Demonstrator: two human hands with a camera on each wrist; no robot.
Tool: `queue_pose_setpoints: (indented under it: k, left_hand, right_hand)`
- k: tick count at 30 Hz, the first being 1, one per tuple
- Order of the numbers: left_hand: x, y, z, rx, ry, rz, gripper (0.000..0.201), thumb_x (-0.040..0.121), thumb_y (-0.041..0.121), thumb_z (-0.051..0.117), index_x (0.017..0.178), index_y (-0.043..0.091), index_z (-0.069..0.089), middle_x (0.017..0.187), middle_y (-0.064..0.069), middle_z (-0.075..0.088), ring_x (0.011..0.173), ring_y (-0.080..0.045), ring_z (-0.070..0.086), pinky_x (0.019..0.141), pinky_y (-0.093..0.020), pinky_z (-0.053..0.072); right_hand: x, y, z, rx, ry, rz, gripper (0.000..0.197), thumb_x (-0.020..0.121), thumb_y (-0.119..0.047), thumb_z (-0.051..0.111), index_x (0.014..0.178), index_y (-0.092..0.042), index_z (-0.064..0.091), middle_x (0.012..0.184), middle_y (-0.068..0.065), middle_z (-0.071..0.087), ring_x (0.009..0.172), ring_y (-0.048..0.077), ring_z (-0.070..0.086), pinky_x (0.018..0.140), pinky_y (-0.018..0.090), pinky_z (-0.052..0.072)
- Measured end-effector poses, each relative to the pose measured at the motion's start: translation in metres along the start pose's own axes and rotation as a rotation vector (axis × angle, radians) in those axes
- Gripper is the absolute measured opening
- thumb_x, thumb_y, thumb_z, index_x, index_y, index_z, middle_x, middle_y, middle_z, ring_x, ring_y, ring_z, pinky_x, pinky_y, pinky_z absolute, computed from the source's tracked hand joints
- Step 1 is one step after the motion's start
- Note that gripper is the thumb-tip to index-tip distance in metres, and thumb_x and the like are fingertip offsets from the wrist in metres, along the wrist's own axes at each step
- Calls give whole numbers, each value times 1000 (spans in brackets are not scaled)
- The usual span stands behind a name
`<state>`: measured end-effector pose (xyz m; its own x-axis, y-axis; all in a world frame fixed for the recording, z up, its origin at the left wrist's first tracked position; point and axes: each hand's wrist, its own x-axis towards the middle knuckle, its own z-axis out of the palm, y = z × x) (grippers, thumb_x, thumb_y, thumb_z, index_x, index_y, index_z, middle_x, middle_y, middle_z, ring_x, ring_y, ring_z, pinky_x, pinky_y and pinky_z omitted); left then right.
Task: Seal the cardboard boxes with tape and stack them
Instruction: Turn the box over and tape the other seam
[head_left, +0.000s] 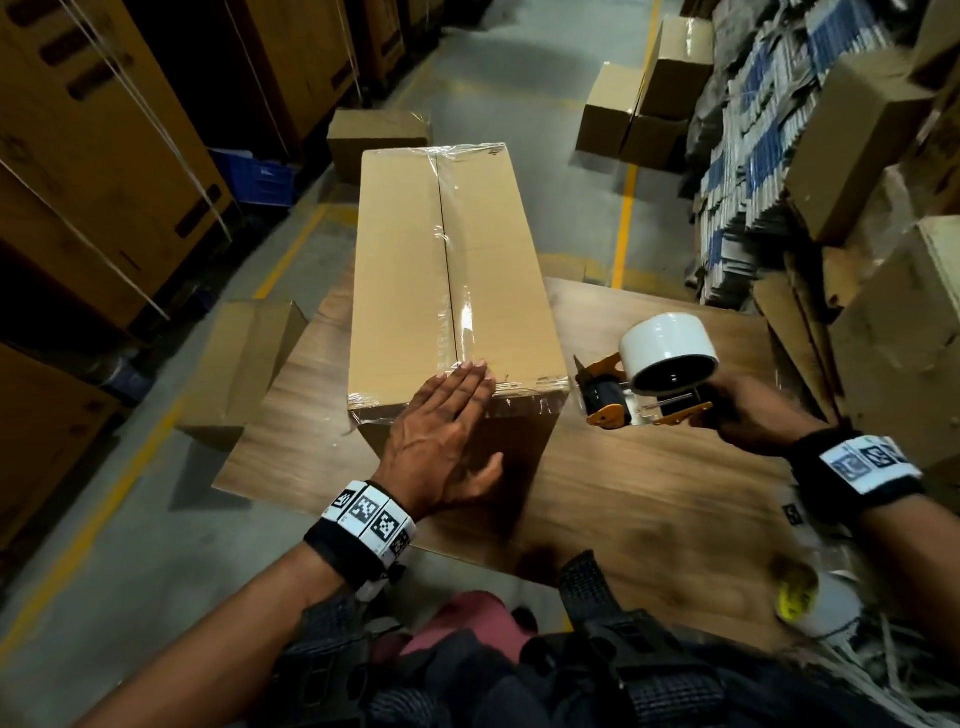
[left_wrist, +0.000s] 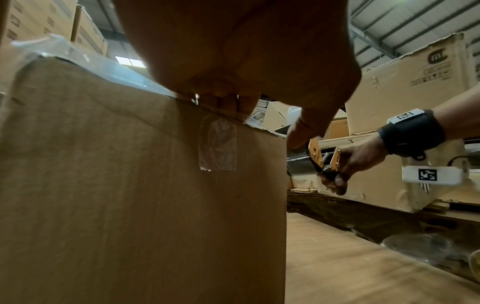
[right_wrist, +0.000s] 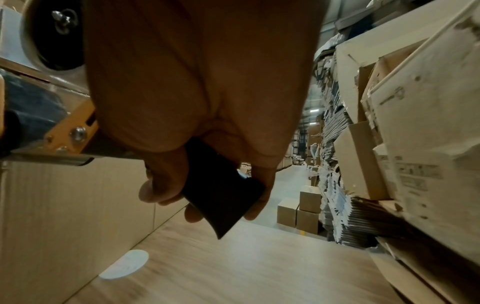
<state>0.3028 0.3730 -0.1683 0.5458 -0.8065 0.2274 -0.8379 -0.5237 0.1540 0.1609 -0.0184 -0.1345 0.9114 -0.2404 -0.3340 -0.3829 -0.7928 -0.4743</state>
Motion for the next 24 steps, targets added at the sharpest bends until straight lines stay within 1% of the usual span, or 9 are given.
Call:
queue_pose_setpoints:
  k: [1,3,5,8,11,15,18,22,24]
  left_hand:
    - [0,0,0,0,-6,-2,90,91,62,49,162,8,33,170,-10,26,159,-19,20,127,-44,25]
    - [1,1,-1,-2,-6,-6,90,91,62,48,162,8,33,170,-10,26,159,-19,21,128,-43,23]
    - [1,1,-1,1,-9,-8,91,90,62,47,161,7,34,170,-11,27,159,-20,21,128,-43,23]
    - [1,0,1,6,-22,-14,91,91,63,47,162,7,32,170,-11,25,159,-20,19,128,-44,22]
    - [1,0,5,5,-28,-17,91,92,63,49,162,8,31,171,-12,25,160,-21,19,128,-44,22]
    - [2,1,6,8,-39,-35,91,92,65,48,163,10,30,171,-10,25,159,-20,21,128,-45,22]
    - [3,3,6,4,-28,-46,91,90,64,49,163,11,32,170,-9,27,158,-20,23,128,-44,22]
    - [3,5,6,6,-22,-52,91,89,64,49,162,12,33,170,-9,28,158,-21,24,128,-44,20]
    - [3,5,5,3,-20,-55,91,89,64,50,162,12,34,170,-9,28,158,-20,25,128,-44,21]
  right_hand:
    - [4,-1,5,3,-19,-2,51,83,13,65,121,-22,67,99,1,74,95,19,71,88,48,60]
    - [13,4,11,36,-32,-19,55,81,17,62,123,-19,66,101,4,75,96,22,72,87,51,60]
    - [20,8,13,47,-38,-20,56,82,17,62,122,-21,66,101,3,76,94,18,72,81,41,61]
    - [22,10,14,70,-40,-20,58,82,18,62,118,-27,65,98,1,76,84,9,72,67,24,57]
    - [22,16,23,66,-26,-22,58,80,17,65,113,-30,66,95,-1,76,86,10,73,71,28,59]
    - [15,9,23,88,-8,24,54,82,17,64,115,-25,65,96,-1,75,89,12,71,70,21,52]
    - [7,10,20,115,24,58,54,82,20,62,115,-22,64,97,-1,74,89,15,71,68,24,53]
    - [2,9,22,116,44,66,56,80,22,59,119,-17,65,101,8,75,92,21,73,82,45,61]
    - [2,3,22,92,51,73,53,82,19,61,119,-19,66,99,6,75,92,21,72,81,44,61]
